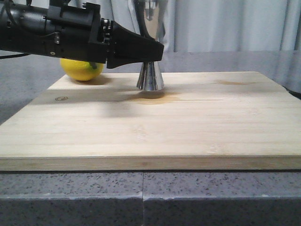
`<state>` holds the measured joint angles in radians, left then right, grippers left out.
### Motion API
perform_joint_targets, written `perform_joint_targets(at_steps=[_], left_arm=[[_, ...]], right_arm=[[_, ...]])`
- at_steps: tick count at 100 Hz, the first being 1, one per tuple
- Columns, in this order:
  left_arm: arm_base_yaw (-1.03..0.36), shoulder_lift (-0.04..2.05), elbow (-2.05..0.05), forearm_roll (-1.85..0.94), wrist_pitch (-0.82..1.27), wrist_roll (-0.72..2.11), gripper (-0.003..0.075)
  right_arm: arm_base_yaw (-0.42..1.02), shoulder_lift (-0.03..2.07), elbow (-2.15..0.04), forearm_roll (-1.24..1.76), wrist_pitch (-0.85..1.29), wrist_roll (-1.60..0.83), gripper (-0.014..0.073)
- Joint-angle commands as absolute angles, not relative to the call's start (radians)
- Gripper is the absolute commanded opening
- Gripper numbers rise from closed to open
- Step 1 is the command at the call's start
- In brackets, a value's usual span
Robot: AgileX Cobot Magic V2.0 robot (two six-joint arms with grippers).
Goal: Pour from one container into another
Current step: 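Return the beaker upright and set it down on the board with the right gripper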
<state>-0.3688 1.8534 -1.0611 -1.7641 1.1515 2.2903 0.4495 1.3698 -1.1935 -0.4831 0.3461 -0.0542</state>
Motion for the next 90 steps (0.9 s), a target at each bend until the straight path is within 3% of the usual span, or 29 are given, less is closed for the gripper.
perform_joint_targets(at_steps=[1,29,55,90], left_arm=[[-0.38,1.808,-1.091,-1.852,1.259,2.289,0.0059],[-0.38,1.808,-1.091,-1.852,1.259,2.289,0.0059],[-0.38,1.808,-1.091,-1.852,1.259,2.289,0.0059],[-0.38,1.808,-1.091,-1.852,1.259,2.289,0.0059]], right_arm=[[0.391,1.305,-1.164,-0.403,0.208,-0.025,0.0279],[0.253,1.247,-0.867,-0.173,-0.154,-0.025,0.0279],[0.234,1.291,-0.633,-0.056,-0.516,-0.025,0.0279],[0.234,1.45,-0.576,-0.038,-0.73,0.009,0.0279]])
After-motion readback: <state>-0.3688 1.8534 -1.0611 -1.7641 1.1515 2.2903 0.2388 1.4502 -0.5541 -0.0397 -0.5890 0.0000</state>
